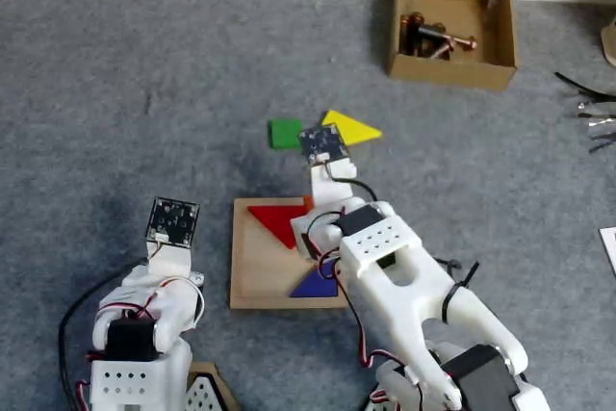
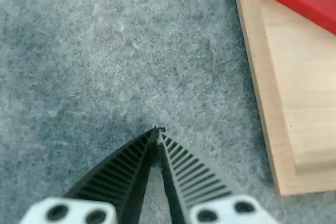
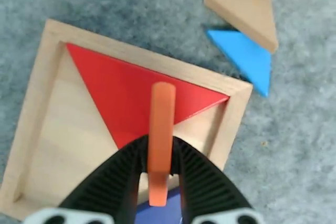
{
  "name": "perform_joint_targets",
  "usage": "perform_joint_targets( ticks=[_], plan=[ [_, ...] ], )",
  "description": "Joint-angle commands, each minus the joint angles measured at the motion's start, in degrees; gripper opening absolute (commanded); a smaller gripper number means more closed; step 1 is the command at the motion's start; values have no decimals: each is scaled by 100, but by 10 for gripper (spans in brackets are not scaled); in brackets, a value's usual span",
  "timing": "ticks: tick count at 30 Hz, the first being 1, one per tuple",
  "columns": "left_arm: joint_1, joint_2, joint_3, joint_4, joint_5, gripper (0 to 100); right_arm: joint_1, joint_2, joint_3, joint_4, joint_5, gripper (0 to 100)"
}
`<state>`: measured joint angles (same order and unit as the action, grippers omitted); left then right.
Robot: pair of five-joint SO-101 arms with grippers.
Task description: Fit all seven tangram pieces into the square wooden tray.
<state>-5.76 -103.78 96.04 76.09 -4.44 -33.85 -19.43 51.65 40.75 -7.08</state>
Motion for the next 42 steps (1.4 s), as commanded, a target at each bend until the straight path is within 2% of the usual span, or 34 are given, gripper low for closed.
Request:
perform_joint_targets(
  ticks=[1,4,8,18,22,26,36,42],
  plan=[
    [75,-40,110,26,-18,5,-31,-303,-13,-127,-44,5],
    [75,-40,110,26,-18,5,-31,-303,-13,-101,18,5],
    [75,-40,110,26,-18,5,-66,-303,-22,-92,782,5],
    [75,-40,110,26,-18,5,-75,-303,-13,-92,862,5],
    [75,-40,110,26,-18,5,-75,-303,-13,-92,1407,5],
    [75,-40,110,26,-18,5,-75,-303,-13,-84,1521,5],
    [75,-40,110,26,-18,5,-602,-303,-31,-84,3279,5],
    [75,-40,110,26,-18,5,-602,-303,-57,-84,4316,5]
  ],
)
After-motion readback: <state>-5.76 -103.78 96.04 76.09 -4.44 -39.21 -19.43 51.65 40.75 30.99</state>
